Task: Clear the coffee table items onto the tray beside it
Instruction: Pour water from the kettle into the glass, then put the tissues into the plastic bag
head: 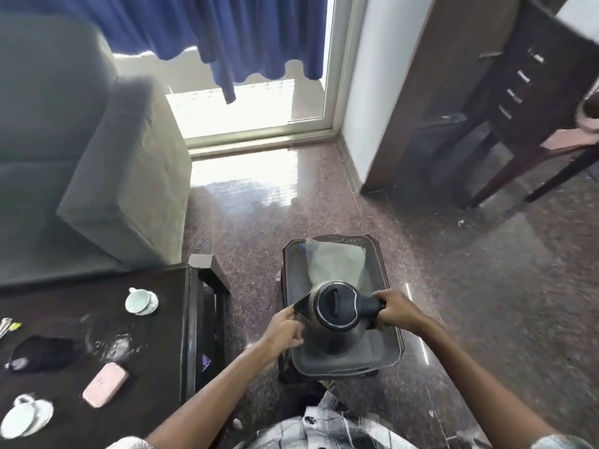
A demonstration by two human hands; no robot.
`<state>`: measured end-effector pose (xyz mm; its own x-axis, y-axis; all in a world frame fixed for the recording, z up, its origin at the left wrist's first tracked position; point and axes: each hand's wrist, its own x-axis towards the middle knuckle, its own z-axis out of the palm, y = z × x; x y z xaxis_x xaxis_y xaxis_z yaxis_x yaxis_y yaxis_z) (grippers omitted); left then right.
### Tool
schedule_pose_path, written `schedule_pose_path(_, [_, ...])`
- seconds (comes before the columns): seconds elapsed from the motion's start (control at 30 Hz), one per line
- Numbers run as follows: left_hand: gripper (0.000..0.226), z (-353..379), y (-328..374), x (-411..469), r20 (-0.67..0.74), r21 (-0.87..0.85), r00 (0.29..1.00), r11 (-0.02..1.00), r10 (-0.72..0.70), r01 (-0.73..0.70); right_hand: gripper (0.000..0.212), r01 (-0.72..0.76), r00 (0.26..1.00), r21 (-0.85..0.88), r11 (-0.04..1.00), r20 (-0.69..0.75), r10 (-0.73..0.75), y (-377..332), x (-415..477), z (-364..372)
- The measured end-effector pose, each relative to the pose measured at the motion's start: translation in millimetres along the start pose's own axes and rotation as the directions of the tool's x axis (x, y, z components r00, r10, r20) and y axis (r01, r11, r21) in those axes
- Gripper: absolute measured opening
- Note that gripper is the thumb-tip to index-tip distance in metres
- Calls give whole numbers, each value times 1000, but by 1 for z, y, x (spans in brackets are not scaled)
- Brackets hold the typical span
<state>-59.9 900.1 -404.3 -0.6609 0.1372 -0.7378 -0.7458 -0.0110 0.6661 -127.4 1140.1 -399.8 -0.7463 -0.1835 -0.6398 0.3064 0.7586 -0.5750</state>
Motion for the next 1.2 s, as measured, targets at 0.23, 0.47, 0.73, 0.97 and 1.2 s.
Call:
schedule_pose_path(0.23, [59, 15, -10, 8, -24, -55, 994, 993, -102, 101, 26, 30, 997, -64, 997, 78, -25, 34, 26, 4])
schedule_pose_path(0.47, [47, 20, -18, 18, -98, -38, 980, 985, -174, 171, 31, 77, 993, -193, 978, 101, -58, 38, 26, -1])
schedule_pose_path(0.73, [24, -3, 18, 35, -163, 368, 976, 909, -145, 196, 43, 172, 925, -574, 801, 374, 70, 6, 61, -51])
schedule_pose_path(0.97, [36, -2, 79, 32, -198, 388, 979, 921, 51, 31, 37, -209, 951, 620, 756, -50, 304, -2, 135, -20])
schedule_pose_path(1.2, [33, -4, 77, 17, -187, 304, 982, 951, 5, 53, 25, -240, 922, 843, 481, 43, 385, 4, 165, 3])
